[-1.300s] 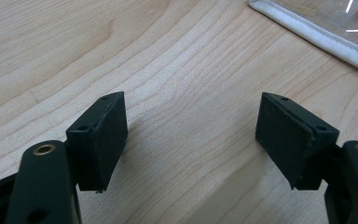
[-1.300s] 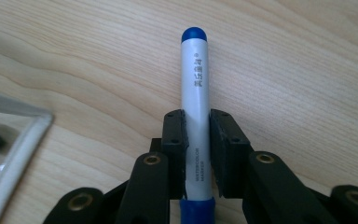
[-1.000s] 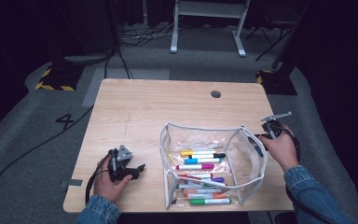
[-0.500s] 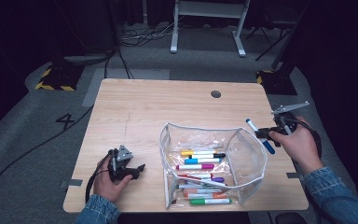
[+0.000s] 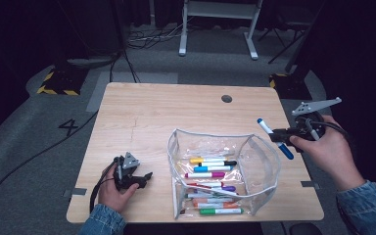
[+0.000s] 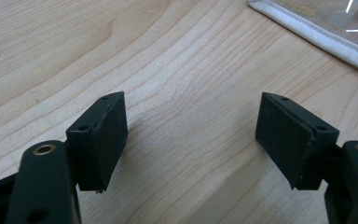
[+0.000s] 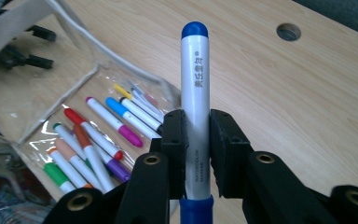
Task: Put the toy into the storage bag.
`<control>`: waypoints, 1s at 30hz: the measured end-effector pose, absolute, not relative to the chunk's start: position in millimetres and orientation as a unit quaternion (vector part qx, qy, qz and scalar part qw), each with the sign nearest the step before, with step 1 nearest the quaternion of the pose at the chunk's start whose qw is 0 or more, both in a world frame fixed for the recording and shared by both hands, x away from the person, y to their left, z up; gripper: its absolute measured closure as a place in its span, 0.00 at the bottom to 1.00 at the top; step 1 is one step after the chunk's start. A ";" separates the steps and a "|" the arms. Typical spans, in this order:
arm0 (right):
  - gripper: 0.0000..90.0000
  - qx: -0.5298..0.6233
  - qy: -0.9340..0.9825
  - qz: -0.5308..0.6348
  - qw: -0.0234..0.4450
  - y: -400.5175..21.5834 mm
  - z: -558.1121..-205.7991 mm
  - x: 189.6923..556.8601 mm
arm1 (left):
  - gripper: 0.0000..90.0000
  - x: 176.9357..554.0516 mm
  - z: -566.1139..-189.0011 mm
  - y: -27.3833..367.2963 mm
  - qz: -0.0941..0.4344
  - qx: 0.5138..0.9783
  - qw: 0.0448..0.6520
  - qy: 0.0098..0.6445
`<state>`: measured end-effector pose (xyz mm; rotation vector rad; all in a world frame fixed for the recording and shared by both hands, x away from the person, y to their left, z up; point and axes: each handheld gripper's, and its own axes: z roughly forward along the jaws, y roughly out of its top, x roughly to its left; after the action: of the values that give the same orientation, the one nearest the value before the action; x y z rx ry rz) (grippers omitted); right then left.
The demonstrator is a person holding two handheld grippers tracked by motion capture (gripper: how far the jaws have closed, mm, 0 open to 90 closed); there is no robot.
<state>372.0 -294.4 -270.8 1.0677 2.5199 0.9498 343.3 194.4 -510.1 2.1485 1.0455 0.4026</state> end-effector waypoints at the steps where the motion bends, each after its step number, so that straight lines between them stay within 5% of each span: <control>1: 0.85 0.361 0.865 0.327 0.120 -291.8 -268.2 370.1 | 0.28 343.3 -510.1 194.4 0.155 0.830 0.351 0.404; 15: 0.85 0.266 0.902 0.329 0.083 -235.9 -252.5 342.5 | 0.28 343.3 -510.1 194.4 0.155 0.830 0.352 0.404; 30: 0.85 0.182 0.935 0.303 0.024 -176.8 -275.0 336.2 | 0.28 343.4 -510.1 194.5 0.155 0.830 0.352 0.404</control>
<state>336.2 -176.8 -275.0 0.5629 2.8940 0.9368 343.4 194.5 -510.1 2.1485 1.0449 0.4022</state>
